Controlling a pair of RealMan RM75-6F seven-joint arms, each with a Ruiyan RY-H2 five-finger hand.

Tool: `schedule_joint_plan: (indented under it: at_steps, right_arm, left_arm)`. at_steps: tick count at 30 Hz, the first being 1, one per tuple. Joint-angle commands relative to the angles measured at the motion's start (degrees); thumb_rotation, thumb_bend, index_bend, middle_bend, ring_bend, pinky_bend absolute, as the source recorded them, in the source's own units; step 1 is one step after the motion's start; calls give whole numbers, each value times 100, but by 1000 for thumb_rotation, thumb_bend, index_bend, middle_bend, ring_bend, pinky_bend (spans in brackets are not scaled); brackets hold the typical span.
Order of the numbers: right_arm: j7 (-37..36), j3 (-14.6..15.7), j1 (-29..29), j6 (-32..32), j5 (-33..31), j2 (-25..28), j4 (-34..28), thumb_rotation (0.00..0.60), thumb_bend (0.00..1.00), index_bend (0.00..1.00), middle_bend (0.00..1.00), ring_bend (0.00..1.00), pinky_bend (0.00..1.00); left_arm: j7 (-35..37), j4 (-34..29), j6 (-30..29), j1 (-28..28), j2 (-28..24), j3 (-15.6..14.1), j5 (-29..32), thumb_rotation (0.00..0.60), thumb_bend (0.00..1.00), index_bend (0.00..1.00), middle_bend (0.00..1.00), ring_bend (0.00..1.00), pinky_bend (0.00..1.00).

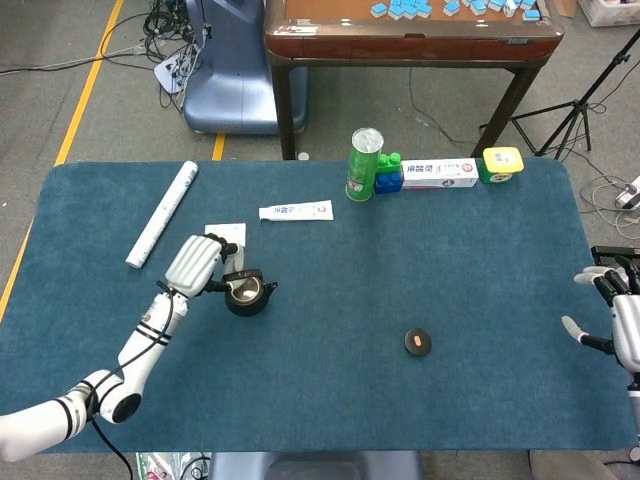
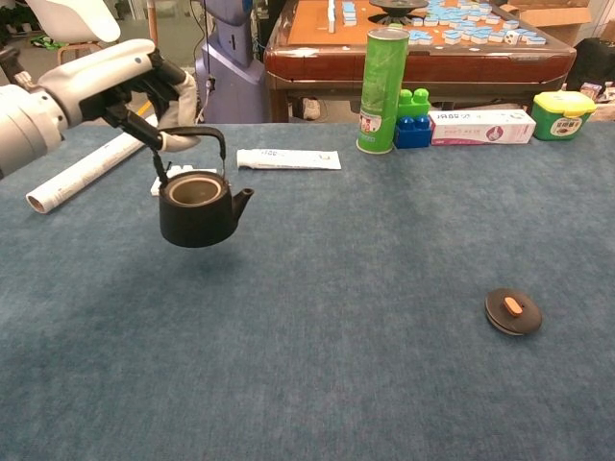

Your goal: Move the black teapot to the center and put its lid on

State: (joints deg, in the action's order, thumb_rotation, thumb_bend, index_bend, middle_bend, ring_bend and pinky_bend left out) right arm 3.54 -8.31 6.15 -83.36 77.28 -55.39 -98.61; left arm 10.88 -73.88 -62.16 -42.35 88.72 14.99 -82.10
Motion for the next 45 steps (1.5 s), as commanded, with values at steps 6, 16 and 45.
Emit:
schedule_joint_plan:
  at_steps: [6,16,45]
  right_arm:
    - [-54,18,-58,-23,-37,1,43,600,219,351,300,99,119]
    - [-137,24,-111,-53,-44,3,101,600,218,351,300,99,119]
    - [-193,44,-255,-173,-5,32,99,600,219,351,300,99,119]
  left_arm:
    - [-192,215,227,-341,349,31,90,600,271,663,780,586,461]
    - [-355,361,394,-651,699,24,152,600,270,662,780,586,461]
    - [-628,385,836,-906,915,-185,458,600,252,286,398,340,373]
